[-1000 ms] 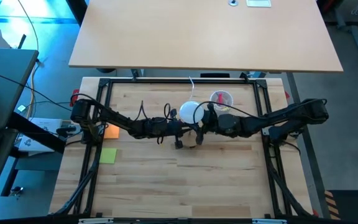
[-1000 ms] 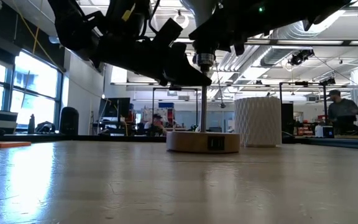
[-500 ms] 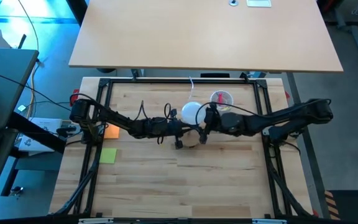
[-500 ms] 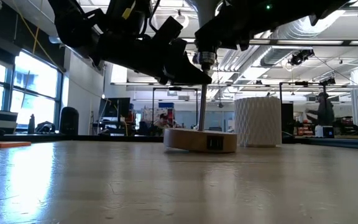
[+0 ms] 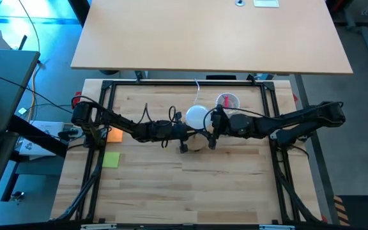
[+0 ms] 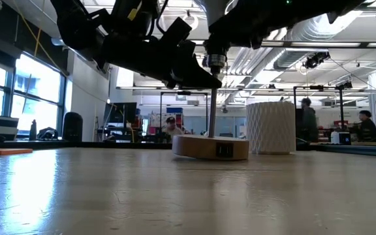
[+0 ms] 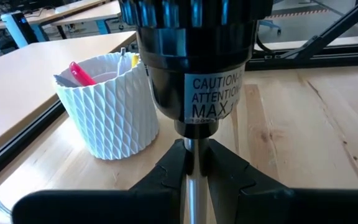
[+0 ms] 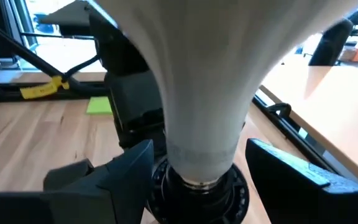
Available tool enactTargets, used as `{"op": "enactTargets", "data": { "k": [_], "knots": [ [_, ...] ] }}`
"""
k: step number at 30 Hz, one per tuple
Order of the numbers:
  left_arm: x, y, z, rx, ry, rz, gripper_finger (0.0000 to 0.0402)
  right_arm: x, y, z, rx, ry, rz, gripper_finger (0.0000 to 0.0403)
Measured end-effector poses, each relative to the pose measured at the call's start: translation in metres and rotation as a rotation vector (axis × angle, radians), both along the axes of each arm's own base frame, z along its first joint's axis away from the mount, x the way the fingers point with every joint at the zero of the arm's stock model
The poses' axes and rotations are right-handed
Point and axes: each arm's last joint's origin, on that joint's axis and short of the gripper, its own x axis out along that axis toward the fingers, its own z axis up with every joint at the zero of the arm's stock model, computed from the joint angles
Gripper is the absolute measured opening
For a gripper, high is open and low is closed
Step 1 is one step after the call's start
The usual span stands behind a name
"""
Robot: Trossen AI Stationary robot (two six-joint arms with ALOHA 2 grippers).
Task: Screw lightbulb
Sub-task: Insert the white lightbulb into the brown lamp
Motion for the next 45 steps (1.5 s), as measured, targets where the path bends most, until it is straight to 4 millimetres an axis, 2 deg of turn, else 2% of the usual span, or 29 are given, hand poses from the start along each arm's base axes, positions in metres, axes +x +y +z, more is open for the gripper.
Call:
{"op": "enactTargets", "data": {
  "k": [17, 23, 27, 32, 45],
  "knots": [
    [0.000, 0.001, -0.001, 0.000, 0.005, 0.002, 0.0035, -0.003, -0.027, 0.012, 0.062, -0.069, 0.153, 0.0252],
    [0.000, 0.004, -0.002, -0.014, 0.005, -0.004, 0.0035, -0.003, -0.031, 0.017, 0.060, -0.113, 0.216, 0.0249],
    [0.000, 0.006, -0.002, -0.022, 0.005, -0.006, 0.0035, -0.003, -0.032, 0.017, 0.051, -0.112, 0.223, 0.0220],
    [0.000, 0.006, -0.002, -0.022, 0.005, -0.007, 0.0035, -0.003, -0.032, 0.016, 0.034, -0.107, 0.225, 0.0147],
    [0.000, 0.006, -0.002, -0.025, 0.005, -0.003, 0.0035, -0.002, -0.023, 0.019, -0.038, -0.121, 0.131, 0.0146]
  ]
}}
